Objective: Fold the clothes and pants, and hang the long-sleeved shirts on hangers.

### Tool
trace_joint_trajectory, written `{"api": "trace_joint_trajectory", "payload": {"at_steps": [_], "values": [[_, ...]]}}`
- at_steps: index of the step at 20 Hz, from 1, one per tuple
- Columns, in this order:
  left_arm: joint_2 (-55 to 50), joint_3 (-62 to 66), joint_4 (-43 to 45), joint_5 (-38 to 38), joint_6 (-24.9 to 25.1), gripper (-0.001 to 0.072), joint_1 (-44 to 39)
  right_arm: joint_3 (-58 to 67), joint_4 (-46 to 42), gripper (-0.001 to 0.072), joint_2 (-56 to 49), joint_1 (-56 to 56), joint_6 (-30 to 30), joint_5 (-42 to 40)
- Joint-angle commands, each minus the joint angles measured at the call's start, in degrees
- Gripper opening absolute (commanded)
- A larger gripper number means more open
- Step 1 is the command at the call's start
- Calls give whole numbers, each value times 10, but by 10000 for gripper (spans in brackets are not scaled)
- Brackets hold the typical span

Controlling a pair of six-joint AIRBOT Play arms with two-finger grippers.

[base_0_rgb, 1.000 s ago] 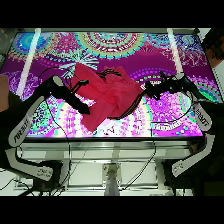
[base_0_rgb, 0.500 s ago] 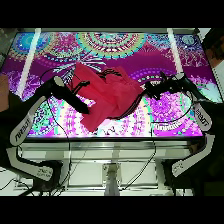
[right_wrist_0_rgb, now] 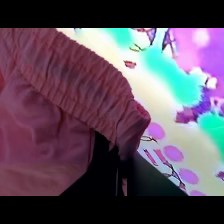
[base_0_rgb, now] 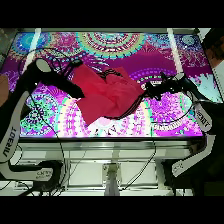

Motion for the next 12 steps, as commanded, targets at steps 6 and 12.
{"api": "trace_joint_trajectory", "payload": {"at_steps": [6,12], "values": [[-22,49,120,221,-96,2,2,-58,-87,12,98,0,75,-2],[-101,49,159,342,-133,2,2,-130,-142,13,165,0,107,48]]}}
